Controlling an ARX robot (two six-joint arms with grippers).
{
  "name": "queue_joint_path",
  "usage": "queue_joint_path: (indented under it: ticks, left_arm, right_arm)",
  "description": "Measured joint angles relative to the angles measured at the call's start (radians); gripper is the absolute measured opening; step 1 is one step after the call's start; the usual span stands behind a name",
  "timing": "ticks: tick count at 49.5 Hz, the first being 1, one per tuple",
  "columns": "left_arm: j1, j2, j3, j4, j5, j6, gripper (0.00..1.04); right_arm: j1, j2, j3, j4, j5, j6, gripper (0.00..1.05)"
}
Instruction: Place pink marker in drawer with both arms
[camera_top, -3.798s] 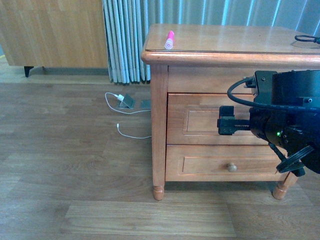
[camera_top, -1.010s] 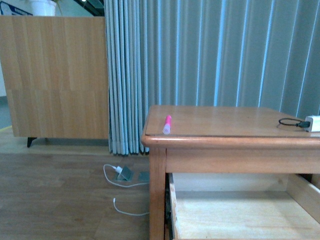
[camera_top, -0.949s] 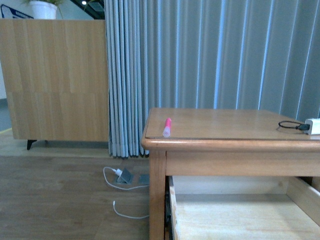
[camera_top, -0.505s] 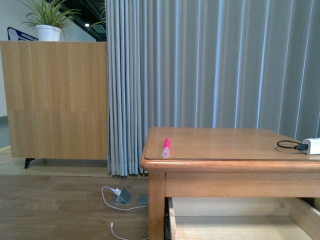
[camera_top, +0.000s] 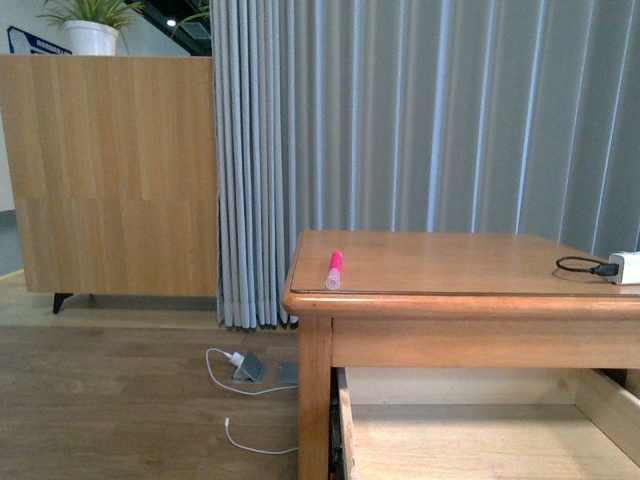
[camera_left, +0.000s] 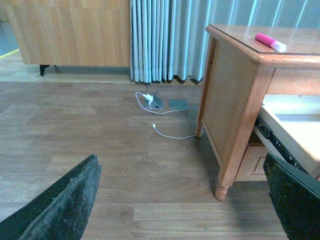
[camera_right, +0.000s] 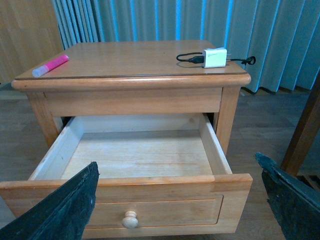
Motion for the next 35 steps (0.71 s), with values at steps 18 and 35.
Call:
queue_joint_path:
  ticks: [18, 35]
  left_arm:
    - [-0.368, 0.795, 0.307, 0.378, -0.283, -0.077, 0.99]
    - [-0.402, 1.617, 1.015, 0.423, -0.216, 0.026, 0.99]
  right_arm:
    - [0.000, 0.000, 0.000, 0.000, 0.000, -0.001, 0.96]
    - [0.000, 0.000, 0.000, 0.000, 0.000, -0.001, 0.96]
